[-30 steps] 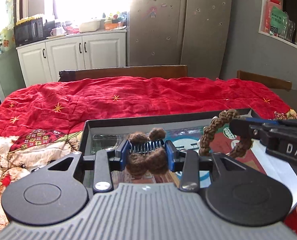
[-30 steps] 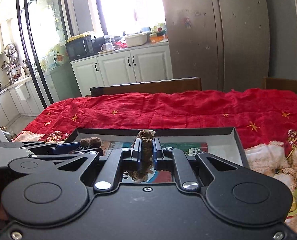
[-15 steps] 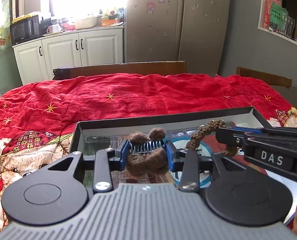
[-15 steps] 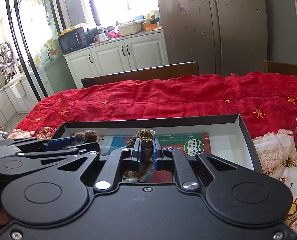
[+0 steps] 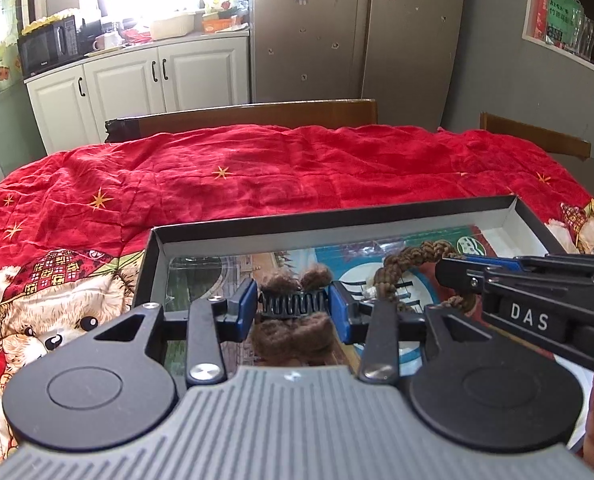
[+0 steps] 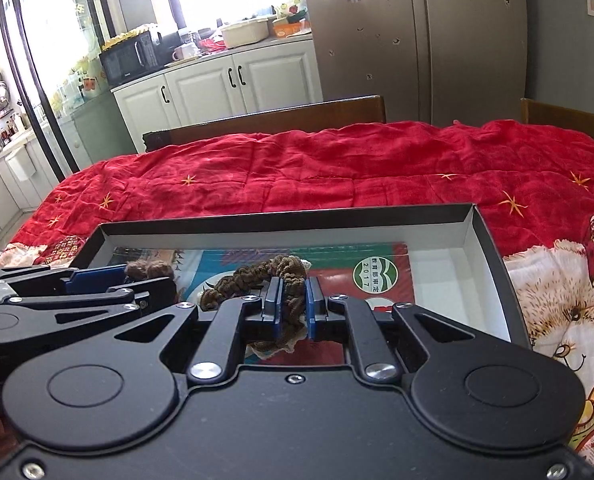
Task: Organize objects
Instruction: 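Open left tool to drop the clip while right tool releases the hair tie into the box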
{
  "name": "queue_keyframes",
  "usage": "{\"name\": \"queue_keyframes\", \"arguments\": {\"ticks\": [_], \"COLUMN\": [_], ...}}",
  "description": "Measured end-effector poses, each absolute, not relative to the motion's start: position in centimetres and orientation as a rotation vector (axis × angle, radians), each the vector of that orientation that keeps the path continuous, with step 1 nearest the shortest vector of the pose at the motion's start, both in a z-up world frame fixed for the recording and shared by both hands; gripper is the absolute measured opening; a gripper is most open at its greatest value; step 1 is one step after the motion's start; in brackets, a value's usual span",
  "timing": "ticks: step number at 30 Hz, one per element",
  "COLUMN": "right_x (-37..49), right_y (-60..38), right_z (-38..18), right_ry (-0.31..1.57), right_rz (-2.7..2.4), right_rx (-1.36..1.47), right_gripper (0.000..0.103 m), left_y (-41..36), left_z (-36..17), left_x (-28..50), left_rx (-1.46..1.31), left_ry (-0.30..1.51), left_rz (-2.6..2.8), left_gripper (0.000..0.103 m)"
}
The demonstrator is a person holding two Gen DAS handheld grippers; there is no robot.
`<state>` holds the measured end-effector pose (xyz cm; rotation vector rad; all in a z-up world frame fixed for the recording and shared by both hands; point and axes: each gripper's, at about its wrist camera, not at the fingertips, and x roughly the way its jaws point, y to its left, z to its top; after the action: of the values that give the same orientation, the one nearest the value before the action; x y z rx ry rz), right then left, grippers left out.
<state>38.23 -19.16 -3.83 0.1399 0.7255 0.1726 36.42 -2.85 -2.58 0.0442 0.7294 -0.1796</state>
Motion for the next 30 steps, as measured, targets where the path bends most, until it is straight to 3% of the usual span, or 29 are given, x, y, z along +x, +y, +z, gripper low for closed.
{"name": "queue_keyframes", "arguments": {"ticks": [7, 11, 30], "right_x": [38.4, 38.2, 33.1], "right_y": [-19.2, -19.5, -19.3], "right_z": [-3.8, -3.6, 0.8], "right_ry": [0.735, 0.725, 0.654], "right_rz": [0.164, 0.158, 0.165], "right_rx": [0.133, 0.144, 0.046], "right_gripper": [0.018, 0.037, 0.037], "left_y": [-2.9, -2.8, -2.9], "left_z": [-2.5, -2.4, 2.2], "left_x": [36.2, 36.0, 31.3], "left_rx": [0.053, 0.053, 0.111], "left_ry": [0.716, 0.712, 0.599], "left_rz": [-0.171, -0.169, -0.168], "left_gripper": [0.061, 0.067, 0.081]}}
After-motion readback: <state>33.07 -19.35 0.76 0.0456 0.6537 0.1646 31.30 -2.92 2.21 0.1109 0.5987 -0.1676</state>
